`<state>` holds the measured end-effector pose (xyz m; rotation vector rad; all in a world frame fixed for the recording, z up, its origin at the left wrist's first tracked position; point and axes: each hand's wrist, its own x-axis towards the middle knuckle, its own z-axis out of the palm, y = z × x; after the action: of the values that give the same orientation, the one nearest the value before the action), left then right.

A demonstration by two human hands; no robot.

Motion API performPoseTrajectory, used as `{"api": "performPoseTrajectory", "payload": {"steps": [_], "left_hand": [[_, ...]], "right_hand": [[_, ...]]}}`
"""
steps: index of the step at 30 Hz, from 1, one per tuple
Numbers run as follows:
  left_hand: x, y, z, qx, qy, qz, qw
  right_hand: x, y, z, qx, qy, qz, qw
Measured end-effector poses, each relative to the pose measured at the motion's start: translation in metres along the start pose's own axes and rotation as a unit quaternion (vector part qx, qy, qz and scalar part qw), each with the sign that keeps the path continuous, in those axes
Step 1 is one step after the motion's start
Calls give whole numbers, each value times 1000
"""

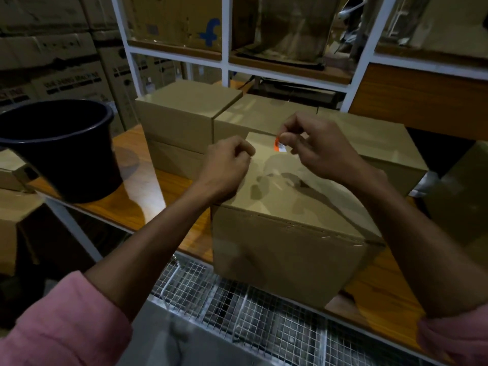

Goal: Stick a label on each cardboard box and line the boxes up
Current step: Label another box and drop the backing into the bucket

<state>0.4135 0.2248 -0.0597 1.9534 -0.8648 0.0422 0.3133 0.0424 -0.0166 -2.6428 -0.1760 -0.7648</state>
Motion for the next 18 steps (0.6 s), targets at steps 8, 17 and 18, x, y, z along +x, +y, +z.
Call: {"api": "performPoseTrajectory", "payload": {"steps": [8,17,18], "left_hand": [[15,-53,-92,63,183,-31,981],[36,-163,-260,117,226,-21,967],[41,-177,-276,136,211,-30,967]], "right_hand": [[110,-70,69,-30,-36,-63,997],[251,-156,212,-16,-6,-48,999],[264,-164,227,-9,-12,-40,999]]}}
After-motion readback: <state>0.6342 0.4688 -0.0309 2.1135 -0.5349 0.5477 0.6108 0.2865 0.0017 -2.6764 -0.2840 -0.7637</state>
